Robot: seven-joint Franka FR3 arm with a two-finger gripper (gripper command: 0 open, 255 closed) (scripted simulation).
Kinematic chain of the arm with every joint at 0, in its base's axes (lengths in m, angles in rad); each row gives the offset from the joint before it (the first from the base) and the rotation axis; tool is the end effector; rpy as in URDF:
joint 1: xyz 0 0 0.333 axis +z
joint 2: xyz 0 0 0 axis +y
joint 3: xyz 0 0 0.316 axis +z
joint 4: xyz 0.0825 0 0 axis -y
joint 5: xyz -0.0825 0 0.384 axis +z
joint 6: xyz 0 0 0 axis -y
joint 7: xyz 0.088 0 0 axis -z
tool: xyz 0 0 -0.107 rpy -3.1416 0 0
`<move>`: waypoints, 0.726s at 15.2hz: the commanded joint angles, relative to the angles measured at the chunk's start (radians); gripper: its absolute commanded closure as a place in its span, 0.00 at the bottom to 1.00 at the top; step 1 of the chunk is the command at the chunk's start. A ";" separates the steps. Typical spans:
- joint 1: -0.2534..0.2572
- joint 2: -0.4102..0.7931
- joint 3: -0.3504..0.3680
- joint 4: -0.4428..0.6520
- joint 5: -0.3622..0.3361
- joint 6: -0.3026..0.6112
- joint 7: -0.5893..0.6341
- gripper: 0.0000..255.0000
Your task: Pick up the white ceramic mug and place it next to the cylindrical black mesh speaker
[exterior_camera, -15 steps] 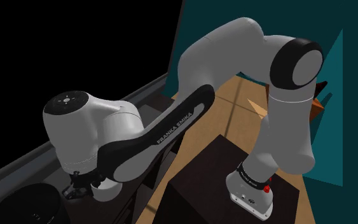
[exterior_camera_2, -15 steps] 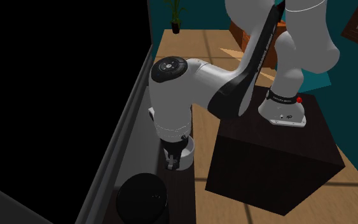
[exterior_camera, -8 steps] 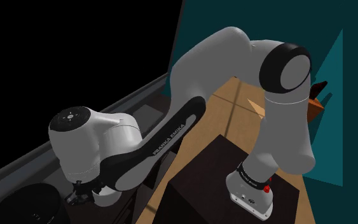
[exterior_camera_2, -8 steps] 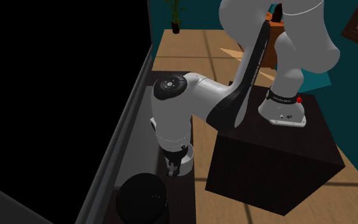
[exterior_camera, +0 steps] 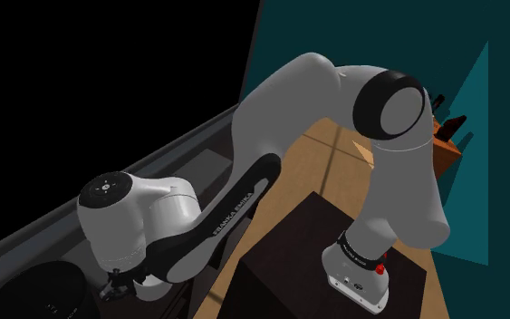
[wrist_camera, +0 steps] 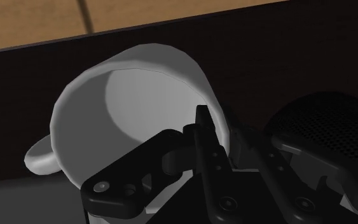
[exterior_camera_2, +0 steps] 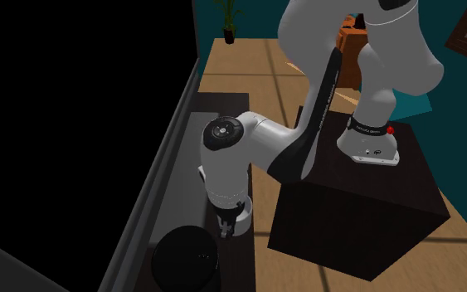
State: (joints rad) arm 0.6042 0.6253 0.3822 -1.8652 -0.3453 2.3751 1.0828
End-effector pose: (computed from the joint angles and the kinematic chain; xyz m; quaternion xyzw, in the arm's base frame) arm 0.3610 0.5184 0.1941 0.9984 0.0506 -0.0091 0.0241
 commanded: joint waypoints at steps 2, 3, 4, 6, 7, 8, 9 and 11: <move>0.011 0.033 -0.012 0.009 -0.015 0.024 0.010 1.00; 0.014 0.044 -0.016 0.011 -0.019 0.032 0.013 1.00; 0.017 0.054 -0.021 0.013 -0.024 0.040 0.016 1.00; 0.018 0.059 -0.022 0.015 -0.026 0.044 0.017 1.00; 0.018 0.059 -0.022 0.015 -0.026 0.044 0.017 1.00; 0.018 0.059 -0.022 0.015 -0.026 0.044 0.017 1.00; 0.018 0.059 -0.022 0.015 -0.026 0.044 0.017 1.00; 0.018 0.059 -0.022 0.015 -0.026 0.044 0.017 1.00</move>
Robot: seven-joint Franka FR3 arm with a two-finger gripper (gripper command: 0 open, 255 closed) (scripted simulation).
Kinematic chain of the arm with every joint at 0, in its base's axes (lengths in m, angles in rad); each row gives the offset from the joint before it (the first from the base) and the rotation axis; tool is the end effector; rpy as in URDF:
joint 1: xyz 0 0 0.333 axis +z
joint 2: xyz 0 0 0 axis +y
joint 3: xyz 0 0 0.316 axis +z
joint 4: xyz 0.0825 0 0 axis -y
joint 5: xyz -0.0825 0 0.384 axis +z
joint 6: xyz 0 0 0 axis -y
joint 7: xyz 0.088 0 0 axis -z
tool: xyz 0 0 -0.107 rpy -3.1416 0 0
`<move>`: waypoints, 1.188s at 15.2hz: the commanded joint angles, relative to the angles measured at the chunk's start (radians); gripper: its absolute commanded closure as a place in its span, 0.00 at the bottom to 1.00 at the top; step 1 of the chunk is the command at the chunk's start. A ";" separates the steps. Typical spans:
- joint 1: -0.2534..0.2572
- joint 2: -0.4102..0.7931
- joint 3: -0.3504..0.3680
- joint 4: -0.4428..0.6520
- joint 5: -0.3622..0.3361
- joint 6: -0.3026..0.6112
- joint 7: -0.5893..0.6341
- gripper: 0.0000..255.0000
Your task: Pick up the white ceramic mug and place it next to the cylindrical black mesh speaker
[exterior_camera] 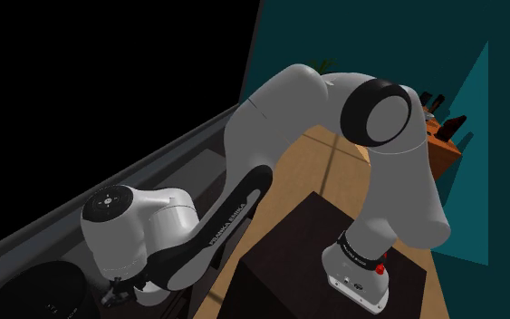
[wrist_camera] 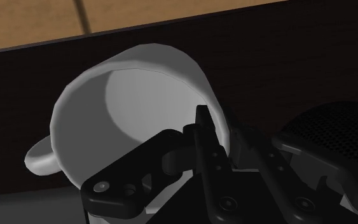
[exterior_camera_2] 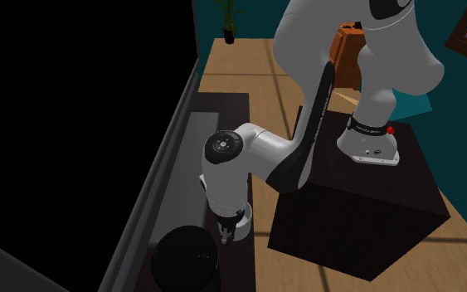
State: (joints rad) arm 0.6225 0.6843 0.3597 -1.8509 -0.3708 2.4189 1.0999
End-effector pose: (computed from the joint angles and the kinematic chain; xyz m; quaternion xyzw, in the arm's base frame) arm 0.3607 0.5195 0.1650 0.9984 0.0506 -0.0090 0.0240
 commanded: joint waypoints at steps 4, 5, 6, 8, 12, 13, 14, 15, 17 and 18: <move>0.000 0.000 0.000 0.000 0.000 0.000 0.000 0.00; 0.000 0.000 0.000 0.000 0.000 0.000 0.000 0.00; 0.000 0.000 0.000 0.000 0.000 0.000 0.000 0.00; -0.007 -0.025 0.010 -0.003 0.011 -0.021 -0.007 0.00; -0.024 -0.090 0.037 -0.004 0.043 -0.083 -0.026 0.00; -0.024 -0.090 0.037 -0.004 0.043 -0.083 -0.026 0.00; -0.024 -0.090 0.037 -0.004 0.043 -0.083 -0.026 0.00; -0.024 -0.090 0.037 -0.004 0.043 -0.083 -0.026 0.00; -0.024 -0.090 0.037 -0.004 0.043 -0.083 -0.026 0.00; -0.024 -0.090 0.037 -0.004 0.043 -0.083 -0.026 0.00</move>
State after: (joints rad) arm 0.5982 0.5943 0.3968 -1.8553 -0.3280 2.3357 1.0735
